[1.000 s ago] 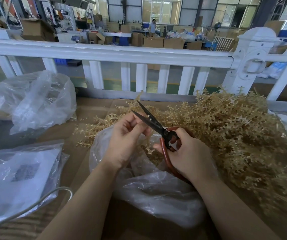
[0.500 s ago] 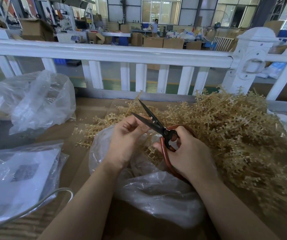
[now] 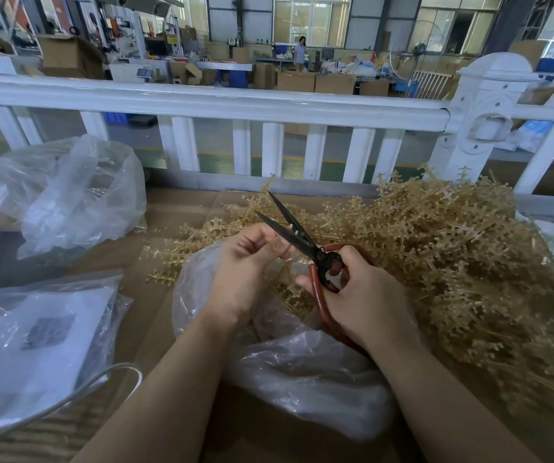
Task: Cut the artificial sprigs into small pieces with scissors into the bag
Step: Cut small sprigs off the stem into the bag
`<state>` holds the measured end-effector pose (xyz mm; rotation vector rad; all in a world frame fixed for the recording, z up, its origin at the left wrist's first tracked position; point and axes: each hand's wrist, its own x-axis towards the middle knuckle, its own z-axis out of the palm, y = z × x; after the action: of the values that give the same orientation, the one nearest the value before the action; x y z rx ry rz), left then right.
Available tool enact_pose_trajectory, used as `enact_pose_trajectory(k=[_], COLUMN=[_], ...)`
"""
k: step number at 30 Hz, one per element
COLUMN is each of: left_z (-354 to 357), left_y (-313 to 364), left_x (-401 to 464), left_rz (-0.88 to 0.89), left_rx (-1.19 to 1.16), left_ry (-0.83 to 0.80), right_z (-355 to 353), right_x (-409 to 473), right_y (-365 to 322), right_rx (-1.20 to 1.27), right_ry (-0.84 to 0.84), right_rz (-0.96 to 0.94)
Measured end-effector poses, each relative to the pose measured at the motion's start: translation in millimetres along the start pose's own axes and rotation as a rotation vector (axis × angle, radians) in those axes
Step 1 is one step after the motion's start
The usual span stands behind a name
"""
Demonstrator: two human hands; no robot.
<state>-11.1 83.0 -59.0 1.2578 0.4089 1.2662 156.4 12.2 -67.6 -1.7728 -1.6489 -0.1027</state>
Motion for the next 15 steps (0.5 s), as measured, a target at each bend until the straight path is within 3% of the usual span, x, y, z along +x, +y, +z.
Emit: enact_pose_trajectory(k=[9, 15], left_z=[0.8, -0.9], left_y=[1.6, 2.8], left_x=[1.2, 2.2], left_rz=[0.129, 0.117], left_rx=[0.150, 0.154], left_ry=[0.029, 0.045], right_z=[0.0, 0.0], right_x=[0.9, 0.4], right_y=[-0.9, -1.7], right_rx=[-0.004, 0.009], right_ry=[-0.003, 0.015], right_rz=[-0.001, -0.023])
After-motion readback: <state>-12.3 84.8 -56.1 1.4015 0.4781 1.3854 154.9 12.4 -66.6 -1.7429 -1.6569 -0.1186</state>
